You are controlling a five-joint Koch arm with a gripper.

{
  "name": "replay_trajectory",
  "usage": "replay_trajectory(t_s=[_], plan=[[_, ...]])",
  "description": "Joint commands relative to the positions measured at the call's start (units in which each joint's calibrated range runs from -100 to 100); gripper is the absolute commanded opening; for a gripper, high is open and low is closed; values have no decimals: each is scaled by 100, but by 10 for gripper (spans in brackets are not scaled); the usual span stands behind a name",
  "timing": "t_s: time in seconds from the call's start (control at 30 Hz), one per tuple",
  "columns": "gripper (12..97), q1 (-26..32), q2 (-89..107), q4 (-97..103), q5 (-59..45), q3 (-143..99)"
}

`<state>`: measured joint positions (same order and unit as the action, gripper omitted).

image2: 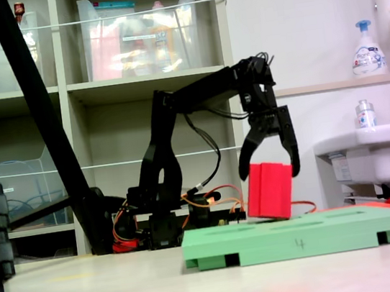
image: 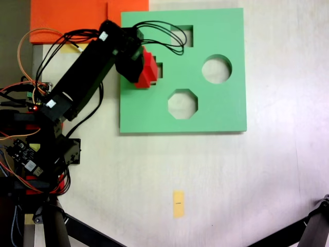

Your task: Put the cross columnar block into the corresponding hole

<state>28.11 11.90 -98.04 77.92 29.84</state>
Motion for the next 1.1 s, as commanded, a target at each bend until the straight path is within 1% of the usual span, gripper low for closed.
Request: replay_trajectory(t_s=[0.0,0.53,1.07], plan=[[368,10,-45,83,34,516],[377,5,-673,122,29,1214],[379,-24,-995,93,20,1224]])
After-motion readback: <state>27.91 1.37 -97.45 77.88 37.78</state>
